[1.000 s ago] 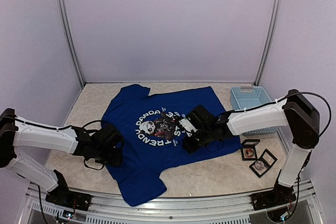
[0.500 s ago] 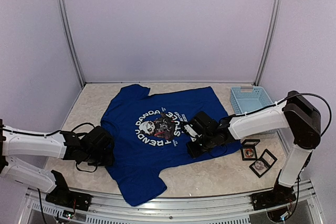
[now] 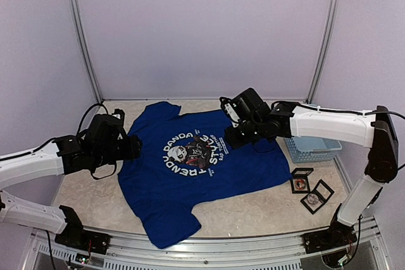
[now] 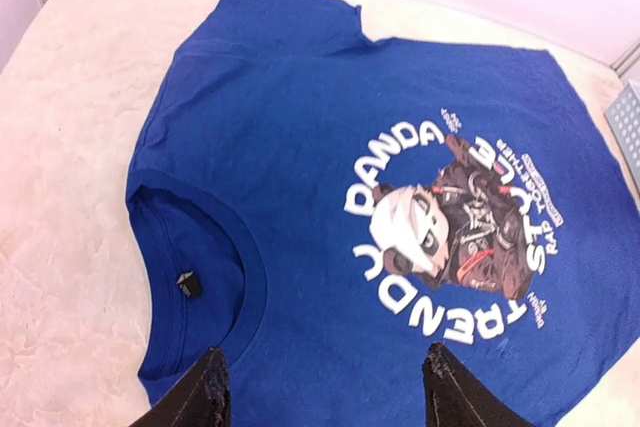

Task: Pin the brooch onto the clothing

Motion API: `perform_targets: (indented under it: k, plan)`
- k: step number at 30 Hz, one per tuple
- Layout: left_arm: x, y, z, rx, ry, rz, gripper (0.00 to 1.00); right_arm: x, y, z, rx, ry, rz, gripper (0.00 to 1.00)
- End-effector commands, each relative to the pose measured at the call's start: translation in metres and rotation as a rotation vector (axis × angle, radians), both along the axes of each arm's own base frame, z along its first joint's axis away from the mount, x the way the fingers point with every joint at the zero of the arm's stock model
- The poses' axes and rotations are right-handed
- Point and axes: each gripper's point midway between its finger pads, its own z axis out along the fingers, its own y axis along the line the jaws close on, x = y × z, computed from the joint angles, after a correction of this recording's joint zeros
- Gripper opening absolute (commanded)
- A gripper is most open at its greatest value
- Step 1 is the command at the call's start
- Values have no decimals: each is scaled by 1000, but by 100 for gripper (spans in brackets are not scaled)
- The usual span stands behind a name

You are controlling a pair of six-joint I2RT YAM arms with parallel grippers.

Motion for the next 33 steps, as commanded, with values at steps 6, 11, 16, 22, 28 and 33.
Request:
perform_targets:
  k: [6,11,16,22,28,33]
  plan:
    - [50,-21,60,-72,-207,-23,81,-7,-104,79,-240,50,-87,51]
    - [57,-33,49,-99,-178,-43,92,-42,-133,80,-146,230,-179,56]
    - [58,-39,35,-85,-140,-70,93,-98,-153,21,-145,505,-271,49]
    - [57,-42,30,-91,-131,-80,93,-132,-197,-29,-231,596,-477,44]
    - [56,-49,34,-125,-131,-114,93,-134,-216,-88,-185,568,-623,46]
    - [57,-48,32,-126,-127,-113,93,-116,-244,-105,-162,471,-766,53]
